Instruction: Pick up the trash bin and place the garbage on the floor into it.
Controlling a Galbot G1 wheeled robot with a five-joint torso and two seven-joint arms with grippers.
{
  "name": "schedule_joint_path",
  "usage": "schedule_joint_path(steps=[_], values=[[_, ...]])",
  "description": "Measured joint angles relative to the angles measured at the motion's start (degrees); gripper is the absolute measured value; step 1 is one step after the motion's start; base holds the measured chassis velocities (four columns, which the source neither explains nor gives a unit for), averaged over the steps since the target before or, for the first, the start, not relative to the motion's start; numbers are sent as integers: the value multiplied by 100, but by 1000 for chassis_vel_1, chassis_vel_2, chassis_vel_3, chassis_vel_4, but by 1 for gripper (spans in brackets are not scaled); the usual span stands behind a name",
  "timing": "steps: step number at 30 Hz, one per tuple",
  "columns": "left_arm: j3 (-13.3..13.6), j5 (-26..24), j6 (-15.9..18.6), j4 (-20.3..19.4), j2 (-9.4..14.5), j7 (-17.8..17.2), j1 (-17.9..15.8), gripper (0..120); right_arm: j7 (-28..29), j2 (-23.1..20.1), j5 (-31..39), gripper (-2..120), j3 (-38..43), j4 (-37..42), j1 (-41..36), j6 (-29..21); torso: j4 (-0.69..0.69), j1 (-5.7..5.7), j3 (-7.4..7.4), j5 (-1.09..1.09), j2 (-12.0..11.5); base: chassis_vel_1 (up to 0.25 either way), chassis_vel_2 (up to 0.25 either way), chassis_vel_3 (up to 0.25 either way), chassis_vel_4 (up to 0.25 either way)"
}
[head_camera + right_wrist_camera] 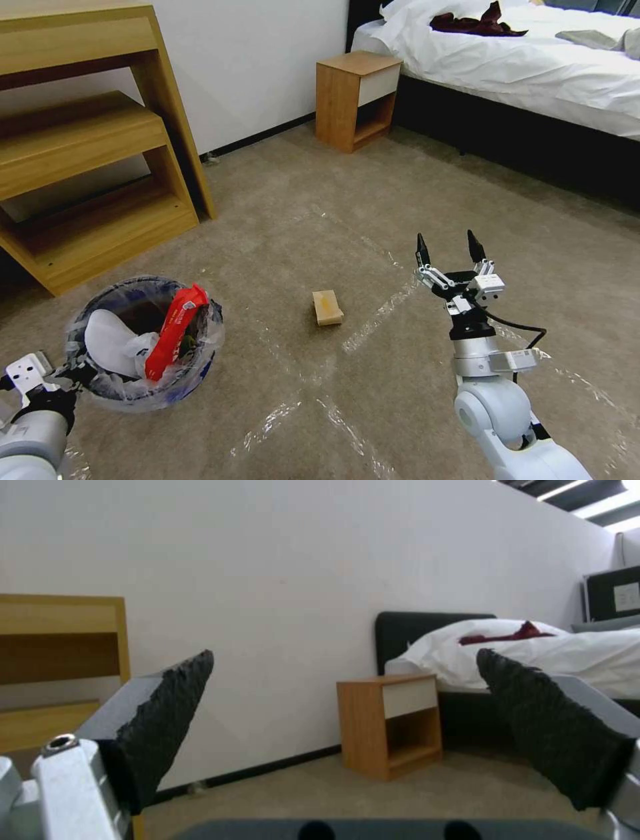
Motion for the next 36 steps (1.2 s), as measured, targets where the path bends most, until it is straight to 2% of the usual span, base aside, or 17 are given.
schedule_joint_path(steps=[18,29,33,34,35,36], values=[[28,0,-2,59,-11,2,-60,1,-33,15,-20,99,-68,-126,34,-3,0,0,0,0,0,0,0,0,0],[-15,-4,-12,80,0,-1,-75,1,11,65,-2,99,-278,-290,288,-67,0,0,1,0,0,-90,93,96,-95],[-18,-8,-17,110,5,-4,-88,1,279,-57,206,100,-550,-365,471,-283,-1,0,1,0,0,-75,83,86,-81],[-17,-7,-18,120,2,-4,-91,1,497,-135,402,100,-676,-359,566,-525,-1,0,1,0,0,-58,46,53,-51],[-17,-7,-18,120,2,-4,-91,1,497,-135,402,100,-676,-359,566,-525,-1,0,1,0,0,-58,46,53,-51],[-13,-4,-20,129,-2,-5,-92,1,754,-210,607,100,-789,-328,657,-805,-1,0,1,0,0,0,0,0,0]])
